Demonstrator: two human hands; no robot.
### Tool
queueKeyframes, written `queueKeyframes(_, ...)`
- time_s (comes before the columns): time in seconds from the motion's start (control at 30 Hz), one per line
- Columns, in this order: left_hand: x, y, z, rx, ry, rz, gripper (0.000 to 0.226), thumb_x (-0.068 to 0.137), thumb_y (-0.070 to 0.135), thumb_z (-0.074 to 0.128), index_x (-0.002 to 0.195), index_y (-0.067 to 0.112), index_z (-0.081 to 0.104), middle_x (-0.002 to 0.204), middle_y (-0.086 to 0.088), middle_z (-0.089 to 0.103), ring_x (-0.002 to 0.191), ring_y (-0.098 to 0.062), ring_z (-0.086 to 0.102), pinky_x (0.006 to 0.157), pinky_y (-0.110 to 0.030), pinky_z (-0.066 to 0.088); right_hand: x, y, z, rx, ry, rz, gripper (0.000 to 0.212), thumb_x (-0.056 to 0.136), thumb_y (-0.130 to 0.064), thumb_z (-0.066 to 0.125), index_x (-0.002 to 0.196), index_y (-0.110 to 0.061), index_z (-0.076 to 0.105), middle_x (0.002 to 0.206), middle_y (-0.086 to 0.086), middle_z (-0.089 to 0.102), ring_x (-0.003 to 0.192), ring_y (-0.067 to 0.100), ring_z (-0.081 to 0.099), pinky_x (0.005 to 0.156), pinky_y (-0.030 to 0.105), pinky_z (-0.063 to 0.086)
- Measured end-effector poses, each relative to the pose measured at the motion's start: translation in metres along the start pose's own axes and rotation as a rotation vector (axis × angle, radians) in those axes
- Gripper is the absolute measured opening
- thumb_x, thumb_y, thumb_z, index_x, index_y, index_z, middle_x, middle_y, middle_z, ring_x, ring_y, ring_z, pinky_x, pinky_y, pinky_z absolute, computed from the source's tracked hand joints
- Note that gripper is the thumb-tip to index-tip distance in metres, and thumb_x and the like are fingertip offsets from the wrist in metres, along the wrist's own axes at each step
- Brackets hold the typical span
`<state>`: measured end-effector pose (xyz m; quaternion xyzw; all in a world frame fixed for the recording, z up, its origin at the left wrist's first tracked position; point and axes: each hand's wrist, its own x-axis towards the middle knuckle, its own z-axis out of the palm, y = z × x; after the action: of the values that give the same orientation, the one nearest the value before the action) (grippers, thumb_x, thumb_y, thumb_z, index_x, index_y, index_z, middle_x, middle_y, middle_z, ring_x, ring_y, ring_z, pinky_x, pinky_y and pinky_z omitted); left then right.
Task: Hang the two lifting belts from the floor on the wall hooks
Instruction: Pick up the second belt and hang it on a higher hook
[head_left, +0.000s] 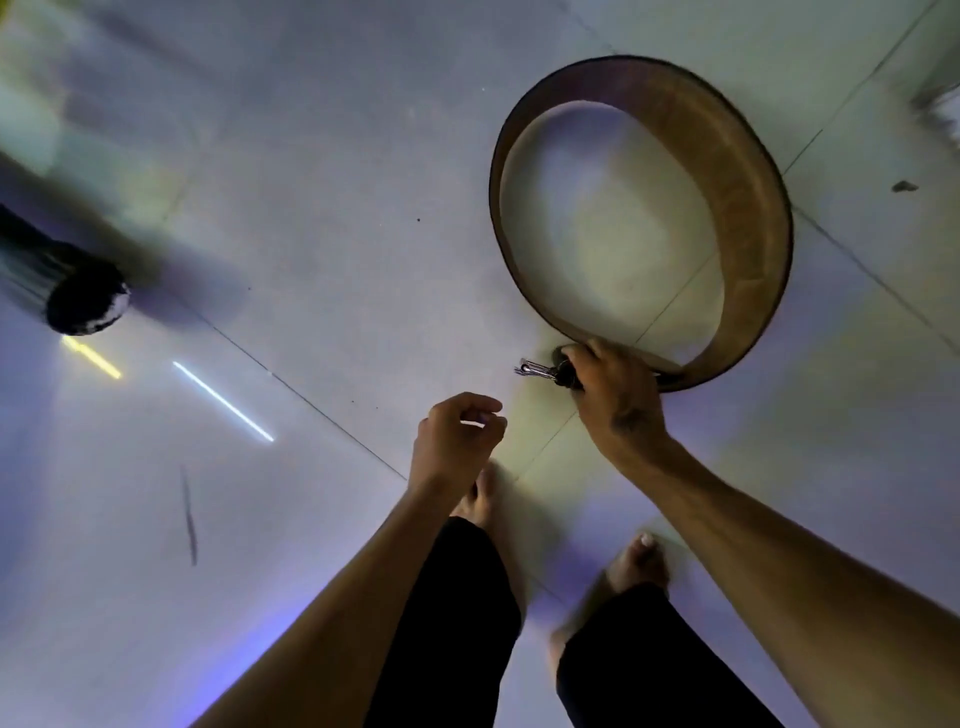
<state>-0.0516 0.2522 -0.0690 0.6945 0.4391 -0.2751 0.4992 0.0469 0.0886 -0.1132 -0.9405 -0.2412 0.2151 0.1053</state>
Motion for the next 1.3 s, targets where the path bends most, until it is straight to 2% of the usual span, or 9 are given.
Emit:
queueKeyframes(0.17, -0.054, 0.063, -0.006, -0.090, 0.028, 0.048, 0.047, 0.086, 0.021, 0.076, 0.130, 0.014, 0.061, 0.111, 0.003, 0.070, 0.088, -0.012, 0.068, 0.063, -0.001, 0.047, -0.038, -0.012, -0.117, 0.422, 0.073, 0.214, 0.039, 0.073, -0.013, 0.080, 0.109, -0.017, 0.064, 0.100, 0.002, 0.072, 0.093, 0.021, 0.066, 0.075, 0.029, 0.051)
queueKeyframes(0.3, -0.138, 0.154, -0.030, -0.081, 0.000, 0.328, 0.051, 0.083, 0.021, 0.080, 0.130, 0.018, 0.062, 0.118, 0.001, 0.071, 0.100, -0.010, 0.066, 0.082, -0.011, 0.053, -0.062, -0.025, -0.253, 0.678, 0.065, 0.325, 0.038, 0.065, -0.016, 0.086, 0.099, -0.019, 0.068, 0.081, -0.010, 0.068, 0.073, -0.003, 0.057, 0.066, 0.008, 0.043)
queueKeyframes(0.43, -0.232, 0.258, -0.064, -0.086, 0.065, 0.615, 0.046, 0.082, 0.031, 0.076, 0.125, 0.019, 0.065, 0.115, 0.004, 0.073, 0.105, -0.010, 0.068, 0.093, -0.025, 0.054, -0.082, -0.034, -0.393, 0.851, 0.100, 0.233, 0.041, 0.057, -0.020, 0.090, 0.090, -0.030, 0.069, 0.085, -0.007, 0.074, 0.080, 0.010, 0.068, 0.080, 0.033, 0.057)
queueKeyframes(0.53, -0.307, 0.333, -0.095, -0.051, 0.127, 0.784, 0.044, 0.084, 0.031, 0.073, 0.124, 0.017, 0.061, 0.119, 0.004, 0.070, 0.111, -0.015, 0.065, 0.098, -0.031, 0.051, -0.104, -0.046, -0.502, 0.943, 0.163, 0.151, 0.047, 0.060, -0.002, 0.087, 0.087, -0.034, 0.065, 0.083, -0.008, 0.071, 0.078, 0.009, 0.066, 0.080, 0.031, 0.054)
queueKeyframes(0.7, -0.444, 0.428, -0.144, -0.046, 0.087, 1.045, 0.038, 0.088, 0.023, 0.060, 0.125, 0.025, 0.052, 0.123, -0.005, 0.066, 0.118, -0.022, 0.063, 0.102, -0.046, 0.051, -0.169, -0.085, -0.662, 1.099, 0.232, 0.014, 0.047, 0.065, 0.017, 0.077, 0.102, -0.008, 0.060, 0.083, 0.003, 0.065, 0.070, -0.001, 0.065, 0.068, 0.018, 0.056)
queueKeyframes(0.9, -0.599, 0.513, -0.199, -0.162, 0.071, 1.293, 0.031, 0.088, 0.008, 0.056, 0.116, 0.020, 0.054, 0.117, -0.019, 0.064, 0.094, 0.000, 0.065, 0.077, -0.012, 0.051, -0.259, -0.144, -0.807, 1.150, 0.464, -0.071, 0.043, 0.069, 0.012, 0.077, 0.105, -0.007, 0.061, 0.086, 0.002, 0.069, 0.073, 0.004, 0.067, 0.068, 0.020, 0.058)
queueKeyframes(1.03, -0.668, 0.548, -0.217, -0.259, 0.043, 1.420, 0.029, 0.090, 0.000, 0.057, 0.112, 0.019, 0.057, 0.105, 0.011, 0.066, 0.085, 0.011, 0.063, 0.078, -0.011, 0.051, -0.312, -0.172, -0.873, 1.144, 0.627, -0.109, 0.044, 0.074, 0.003, 0.078, 0.112, -0.007, 0.060, 0.097, 0.013, 0.070, 0.088, 0.018, 0.068, 0.081, 0.033, 0.060)
queueKeyframes(1.17, -0.728, 0.577, -0.214, -0.318, -0.039, 1.554, 0.025, 0.090, 0.002, 0.059, 0.103, 0.023, 0.061, 0.094, 0.031, 0.066, 0.091, -0.006, 0.065, 0.083, -0.026, 0.056, -0.360, -0.182, -0.921, 1.172, 0.804, -0.102, 0.051, 0.079, -0.006, 0.077, 0.125, -0.011, 0.056, 0.102, 0.015, 0.073, 0.091, 0.019, 0.072, 0.083, 0.031, 0.059)
queueKeyframes(1.3, -0.791, 0.606, -0.193, -0.381, -0.182, 1.605, 0.030, 0.089, 0.007, 0.063, 0.097, 0.036, 0.067, 0.096, 0.018, 0.071, 0.091, -0.024, 0.071, 0.086, -0.054, 0.059, -0.414, -0.177, -0.963, 1.170, 1.012, -0.078, 0.051, 0.080, -0.009, 0.077, 0.127, -0.011, 0.056, 0.095, 0.007, 0.076, 0.086, 0.016, 0.073, 0.081, 0.027, 0.058)
